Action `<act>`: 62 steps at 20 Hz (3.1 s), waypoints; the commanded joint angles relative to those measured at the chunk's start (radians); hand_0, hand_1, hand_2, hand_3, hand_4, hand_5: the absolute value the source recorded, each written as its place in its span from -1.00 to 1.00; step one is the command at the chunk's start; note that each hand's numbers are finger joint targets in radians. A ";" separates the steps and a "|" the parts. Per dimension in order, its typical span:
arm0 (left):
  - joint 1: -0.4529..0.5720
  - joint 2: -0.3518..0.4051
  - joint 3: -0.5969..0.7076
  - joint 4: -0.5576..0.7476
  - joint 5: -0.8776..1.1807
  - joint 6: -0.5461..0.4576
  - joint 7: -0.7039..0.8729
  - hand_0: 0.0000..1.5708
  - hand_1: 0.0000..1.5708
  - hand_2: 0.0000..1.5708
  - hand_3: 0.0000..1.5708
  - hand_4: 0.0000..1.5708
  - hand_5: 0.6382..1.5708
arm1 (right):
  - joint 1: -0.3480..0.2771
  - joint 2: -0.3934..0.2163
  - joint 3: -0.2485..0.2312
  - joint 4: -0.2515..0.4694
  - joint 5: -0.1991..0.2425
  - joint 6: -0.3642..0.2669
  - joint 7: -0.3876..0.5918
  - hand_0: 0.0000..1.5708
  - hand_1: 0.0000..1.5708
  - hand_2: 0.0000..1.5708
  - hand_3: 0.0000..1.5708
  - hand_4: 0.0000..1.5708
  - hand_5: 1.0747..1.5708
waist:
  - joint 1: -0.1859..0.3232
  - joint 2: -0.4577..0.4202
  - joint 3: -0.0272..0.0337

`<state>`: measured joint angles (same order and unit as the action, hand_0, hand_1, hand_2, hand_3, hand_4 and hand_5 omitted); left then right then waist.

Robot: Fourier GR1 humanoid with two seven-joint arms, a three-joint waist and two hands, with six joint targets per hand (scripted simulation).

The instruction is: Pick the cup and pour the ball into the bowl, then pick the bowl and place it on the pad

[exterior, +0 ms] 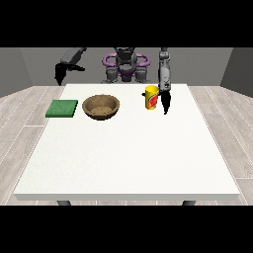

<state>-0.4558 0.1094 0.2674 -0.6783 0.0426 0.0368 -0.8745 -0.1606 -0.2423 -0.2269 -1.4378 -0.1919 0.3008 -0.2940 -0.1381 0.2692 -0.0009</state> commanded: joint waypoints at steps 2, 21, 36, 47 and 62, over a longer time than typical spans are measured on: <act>-0.042 -0.044 -0.002 0.109 -0.005 0.061 -0.035 -1.00 -1.00 -1.00 -1.00 -1.00 0.98 | 0.009 -0.022 -0.008 -0.001 -0.005 0.012 0.046 -1.00 -1.00 -1.00 -1.00 -1.00 1.00 | -0.017 -0.034 0.0002; -0.080 0.266 -0.200 -0.014 -0.421 0.361 0.352 0.83 0.83 1.00 1.00 1.00 0.43 | 0.017 -0.091 -0.085 0.179 -0.025 0.039 0.075 -1.00 -1.00 -1.00 -1.00 -1.00 0.99 | 0.047 -0.245 0.0053; -0.303 0.166 -0.408 -0.021 -0.799 0.494 0.884 0.90 0.90 1.00 1.00 0.92 0.35 | -0.030 -0.079 -0.060 0.270 -0.022 0.084 0.054 -1.00 -1.00 -1.00 -1.00 -1.00 0.99 | -0.007 -0.271 0.0016; -0.479 0.046 -0.734 0.021 -1.258 0.350 1.209 0.93 0.93 1.00 1.00 0.80 0.59 | -0.045 -0.164 -0.122 0.413 -0.044 0.148 0.023 -1.00 -1.00 -1.00 -1.00 -1.00 1.00 | 0.022 -0.346 0.0035; -0.583 -0.046 -1.100 0.118 -1.701 0.041 1.233 0.86 0.86 1.00 1.00 0.92 0.16 | -0.064 -0.174 -0.128 0.470 -0.042 0.185 -0.039 -1.00 -1.00 -1.00 -1.00 -1.00 1.00 | 0.027 -0.303 0.0021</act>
<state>-1.0178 0.0795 -0.7697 -0.5665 -1.5720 0.1291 0.3635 -0.2230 -0.3921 -0.3367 -0.9957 -0.2278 0.4608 -0.2988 -0.1276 -0.0640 0.0017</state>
